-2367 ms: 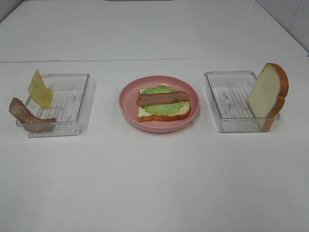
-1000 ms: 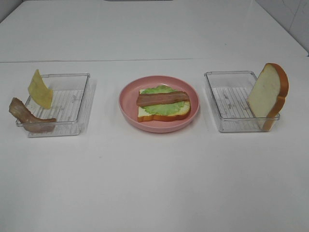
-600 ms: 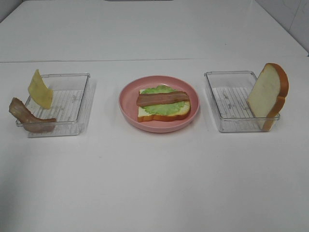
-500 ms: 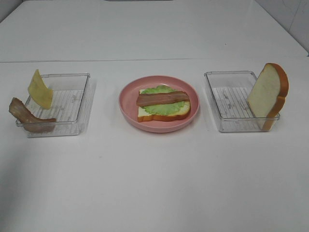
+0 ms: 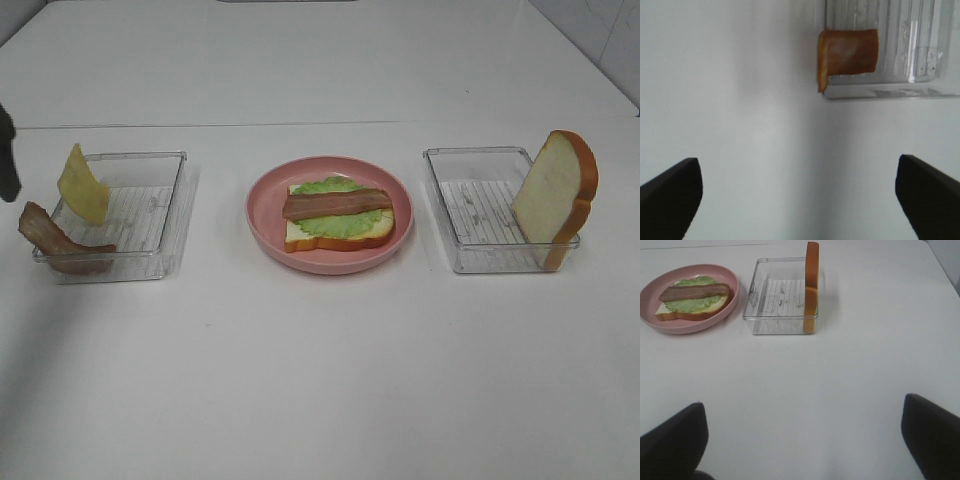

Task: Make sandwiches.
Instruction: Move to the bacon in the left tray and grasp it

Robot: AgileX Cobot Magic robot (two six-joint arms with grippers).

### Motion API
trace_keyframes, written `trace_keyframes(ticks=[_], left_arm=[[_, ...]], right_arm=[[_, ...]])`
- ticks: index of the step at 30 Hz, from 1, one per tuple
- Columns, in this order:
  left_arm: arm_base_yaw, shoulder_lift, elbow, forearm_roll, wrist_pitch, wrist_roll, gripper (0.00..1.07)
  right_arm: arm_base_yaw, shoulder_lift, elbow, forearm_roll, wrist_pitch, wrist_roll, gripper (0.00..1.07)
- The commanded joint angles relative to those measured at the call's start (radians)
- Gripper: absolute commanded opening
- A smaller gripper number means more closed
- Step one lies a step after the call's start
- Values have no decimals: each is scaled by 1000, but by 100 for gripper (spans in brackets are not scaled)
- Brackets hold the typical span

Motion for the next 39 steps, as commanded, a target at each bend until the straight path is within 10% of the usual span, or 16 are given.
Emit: trace_keyframes(ticks=[1, 24, 39], left_arm=[[-37, 88, -48, -4, -44, -37, 100], [-47, 305, -168, -8, -50, -24, 99], [-47, 315, -168, -12, -14, -9, 69]], right_arm=[[-1, -31, 3, 0, -9, -6, 98], [-1, -31, 3, 0, -9, -6, 98], [-1, -31, 3, 0, -9, -6, 98]])
